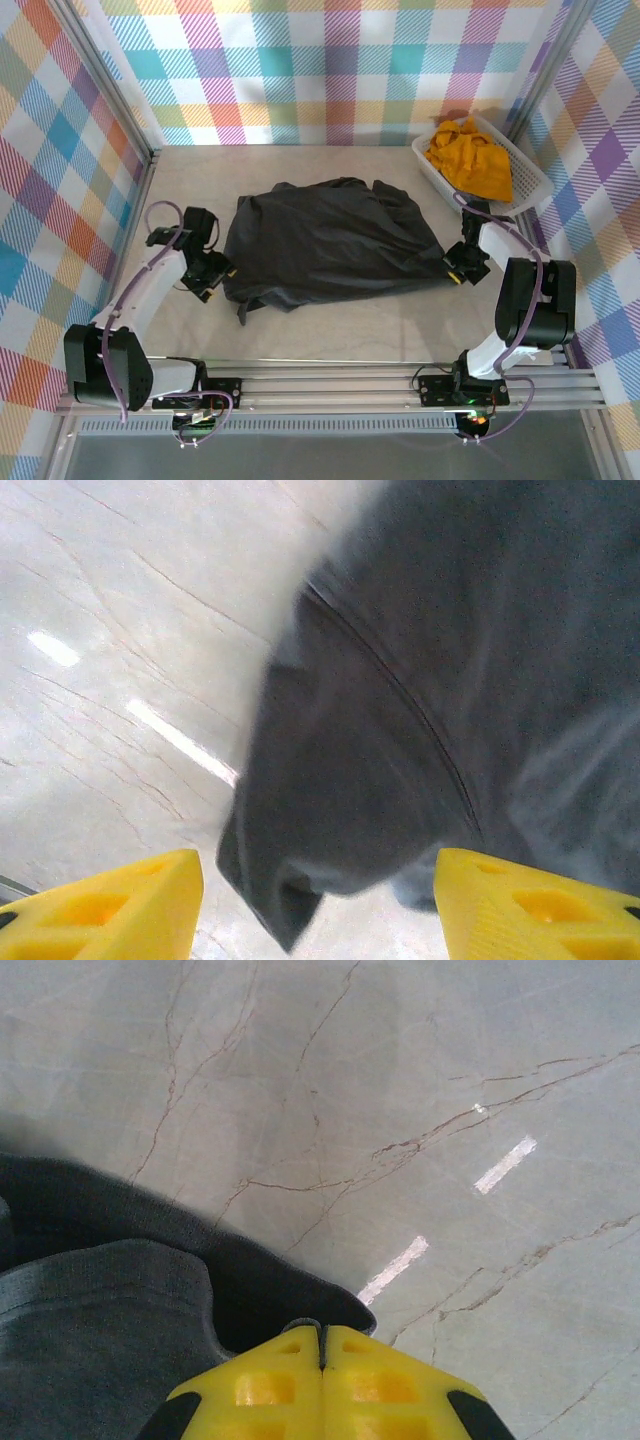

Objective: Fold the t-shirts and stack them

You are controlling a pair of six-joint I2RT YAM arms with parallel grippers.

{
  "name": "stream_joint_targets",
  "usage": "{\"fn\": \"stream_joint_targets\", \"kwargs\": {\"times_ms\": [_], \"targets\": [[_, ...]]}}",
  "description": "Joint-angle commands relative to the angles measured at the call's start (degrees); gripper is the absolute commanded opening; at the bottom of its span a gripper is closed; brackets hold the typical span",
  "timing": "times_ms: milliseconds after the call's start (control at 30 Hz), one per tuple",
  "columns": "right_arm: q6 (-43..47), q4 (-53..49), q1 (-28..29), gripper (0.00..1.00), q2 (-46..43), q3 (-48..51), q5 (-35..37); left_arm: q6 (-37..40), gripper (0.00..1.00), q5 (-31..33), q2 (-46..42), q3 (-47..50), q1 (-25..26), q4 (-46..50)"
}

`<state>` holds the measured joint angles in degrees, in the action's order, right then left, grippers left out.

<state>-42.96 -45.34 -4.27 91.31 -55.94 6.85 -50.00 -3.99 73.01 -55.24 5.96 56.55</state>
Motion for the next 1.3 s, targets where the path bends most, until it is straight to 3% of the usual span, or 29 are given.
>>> {"fn": "stream_joint_targets", "kwargs": {"times_ms": [0,233,333,533,767,933,1100,1267], "targets": [[1.5,-0.2,-0.2,0.0,0.4,0.0,-0.6,1.4,0.62,-2.4,-0.8,2.3,-1.8,-2.9],[2.1,0.0,-0.2,0.0,1.0,-0.1,-1.5,-3.1,0.63,-8.9,0.6,8.6,-2.0,-13.4],[2.4,0.1,-0.2,0.0,1.2,-0.1,-1.4,-1.6,0.63,-6.2,2.1,8.4,-3.1,-16.1],[3.3,-0.3,-0.5,0.0,2.2,-0.9,-0.5,3.8,0.51,-4.5,10.0,7.5,-8.2,-18.4],[3.5,-0.7,-1.0,0.0,2.3,-1.4,-1.0,0.2,0.55,-4.8,10.7,10.1,-11.1,-28.6],[3.8,-0.5,-1.0,0.0,2.5,-1.1,-2.6,-0.5,0.63,-5.3,14.9,3.6,-13.4,-32.5],[3.6,-0.4,-1.0,0.0,2.9,-1.4,-4.0,1.7,0.61,-10.0,26.8,-4.5,-13.3,-33.2],[3.7,-0.5,-1.0,0.0,3.5,-2.1,-4.9,3.2,0.58,-13.9,33.1,-7.0,-11.2,-38.8]]}}
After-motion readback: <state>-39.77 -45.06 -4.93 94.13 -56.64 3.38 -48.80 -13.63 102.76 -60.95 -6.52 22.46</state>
